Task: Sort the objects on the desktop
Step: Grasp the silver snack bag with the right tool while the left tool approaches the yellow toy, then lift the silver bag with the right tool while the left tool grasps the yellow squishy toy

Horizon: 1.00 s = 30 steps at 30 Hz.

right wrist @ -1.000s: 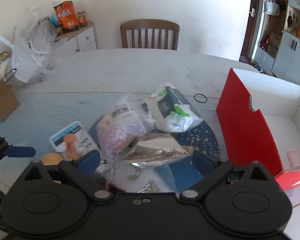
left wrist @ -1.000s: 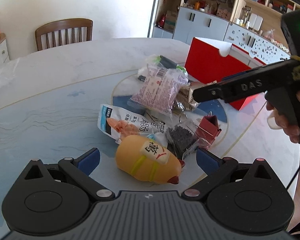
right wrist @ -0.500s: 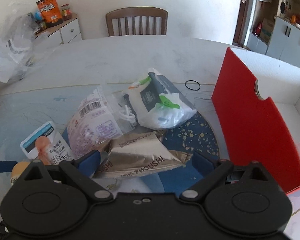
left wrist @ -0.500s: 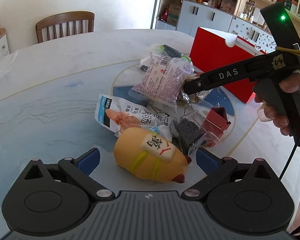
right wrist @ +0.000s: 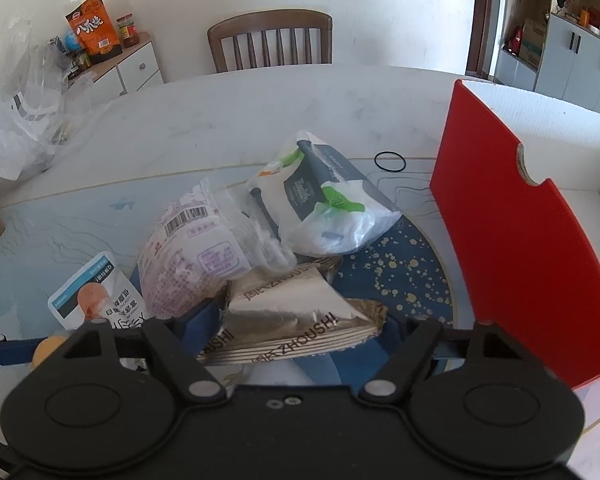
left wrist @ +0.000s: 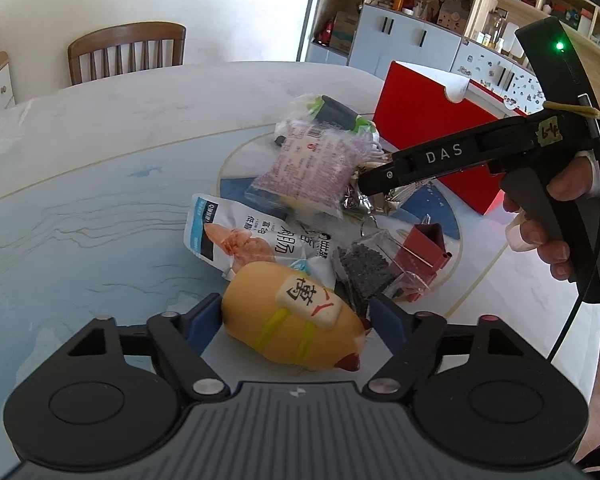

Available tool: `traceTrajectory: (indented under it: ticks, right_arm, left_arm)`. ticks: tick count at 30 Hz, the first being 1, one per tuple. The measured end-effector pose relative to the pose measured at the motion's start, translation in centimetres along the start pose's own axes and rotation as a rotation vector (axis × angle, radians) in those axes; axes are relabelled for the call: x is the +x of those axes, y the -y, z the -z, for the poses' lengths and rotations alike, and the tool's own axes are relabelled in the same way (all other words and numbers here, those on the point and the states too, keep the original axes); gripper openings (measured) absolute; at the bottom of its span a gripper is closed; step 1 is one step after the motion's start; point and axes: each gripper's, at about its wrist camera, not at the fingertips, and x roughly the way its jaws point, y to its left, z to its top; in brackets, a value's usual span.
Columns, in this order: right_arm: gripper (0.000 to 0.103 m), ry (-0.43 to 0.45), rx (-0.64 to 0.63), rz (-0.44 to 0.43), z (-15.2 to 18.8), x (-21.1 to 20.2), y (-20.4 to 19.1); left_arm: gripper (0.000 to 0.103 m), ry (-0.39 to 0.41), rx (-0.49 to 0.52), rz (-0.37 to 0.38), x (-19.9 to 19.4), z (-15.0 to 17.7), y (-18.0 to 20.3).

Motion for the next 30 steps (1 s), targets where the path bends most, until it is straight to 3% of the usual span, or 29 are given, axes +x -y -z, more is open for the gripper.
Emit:
traceTrajectory:
  ticks: [6,15,30]
  right_arm:
    - [0.073,0.000,0.047,0.011,0.0,-0.7,0.8]
    - [0.071,-0.092,0.033,0.013,0.1,-2.7,0.7]
    - [0.071,-0.152,0.055,0.018,2.9,-7.0,1.0]
  left_arm:
    - [0.076,-0.010,-0.022,-0.001,-0.2,-0.1,-0.1]
    - [0.075,-0.007,-0.074,0.019,-1.2,0.3,-0.5]
    - [0.074,-0.011,-0.086,0.054,-3.2,1.4,-1.0]
